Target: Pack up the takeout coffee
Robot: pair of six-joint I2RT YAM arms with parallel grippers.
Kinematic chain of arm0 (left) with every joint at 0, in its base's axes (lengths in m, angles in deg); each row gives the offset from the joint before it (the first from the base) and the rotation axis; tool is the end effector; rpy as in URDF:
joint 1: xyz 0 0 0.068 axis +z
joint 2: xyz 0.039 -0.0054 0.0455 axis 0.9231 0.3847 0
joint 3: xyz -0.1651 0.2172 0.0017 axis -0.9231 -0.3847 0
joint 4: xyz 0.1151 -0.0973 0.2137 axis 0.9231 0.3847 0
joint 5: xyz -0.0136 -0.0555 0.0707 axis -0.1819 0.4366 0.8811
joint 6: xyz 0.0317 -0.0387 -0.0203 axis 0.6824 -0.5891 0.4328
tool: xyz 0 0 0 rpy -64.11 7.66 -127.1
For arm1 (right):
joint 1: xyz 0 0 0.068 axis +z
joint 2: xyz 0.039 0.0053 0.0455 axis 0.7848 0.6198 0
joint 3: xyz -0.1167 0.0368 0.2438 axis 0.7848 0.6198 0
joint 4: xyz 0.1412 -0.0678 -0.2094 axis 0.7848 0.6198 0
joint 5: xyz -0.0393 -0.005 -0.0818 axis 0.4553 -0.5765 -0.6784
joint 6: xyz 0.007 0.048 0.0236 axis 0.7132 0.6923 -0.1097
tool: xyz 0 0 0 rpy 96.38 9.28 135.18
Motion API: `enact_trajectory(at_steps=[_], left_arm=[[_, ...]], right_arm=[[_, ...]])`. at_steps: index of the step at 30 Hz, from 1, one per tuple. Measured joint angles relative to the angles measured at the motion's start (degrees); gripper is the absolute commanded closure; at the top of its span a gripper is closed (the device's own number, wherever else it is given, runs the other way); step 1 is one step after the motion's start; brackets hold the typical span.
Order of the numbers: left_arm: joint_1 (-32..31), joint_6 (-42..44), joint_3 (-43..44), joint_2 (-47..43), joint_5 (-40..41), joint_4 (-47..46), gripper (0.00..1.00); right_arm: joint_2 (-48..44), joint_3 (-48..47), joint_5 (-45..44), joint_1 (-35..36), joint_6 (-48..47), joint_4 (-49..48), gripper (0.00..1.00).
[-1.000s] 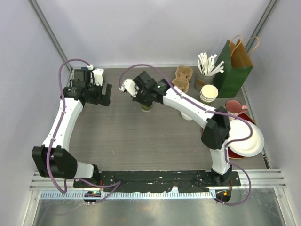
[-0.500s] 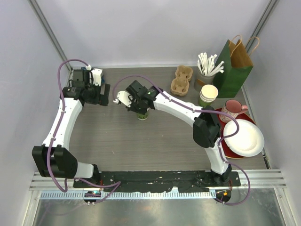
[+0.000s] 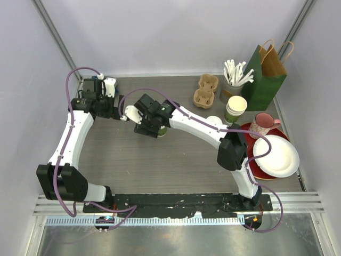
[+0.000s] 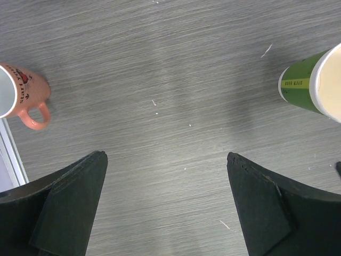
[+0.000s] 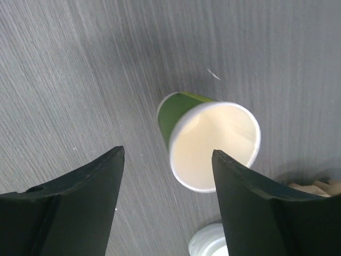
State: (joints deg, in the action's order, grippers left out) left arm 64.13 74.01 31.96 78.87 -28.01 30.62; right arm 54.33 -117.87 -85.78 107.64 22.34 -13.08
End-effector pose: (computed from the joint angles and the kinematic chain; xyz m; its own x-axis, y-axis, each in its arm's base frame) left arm 0.2891 -0.0190 0.3379 -0.7457 0.1246 -0.6545 0.1665 0.9860 -0.0019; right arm 0.2656 0.3881 0.2797 -0.0008 -0.8924 -0.4512 -0.9272 0.1696 -0.3339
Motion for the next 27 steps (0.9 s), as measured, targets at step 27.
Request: enact_trajectory(at_steps=[27], left_arm=[[0.0,0.2,-0.6,0.0,-2.0,0.1,0.0]], right_arm=[[-26.5,23.3,-9.4,-42.4,24.7,0.2,0.5]])
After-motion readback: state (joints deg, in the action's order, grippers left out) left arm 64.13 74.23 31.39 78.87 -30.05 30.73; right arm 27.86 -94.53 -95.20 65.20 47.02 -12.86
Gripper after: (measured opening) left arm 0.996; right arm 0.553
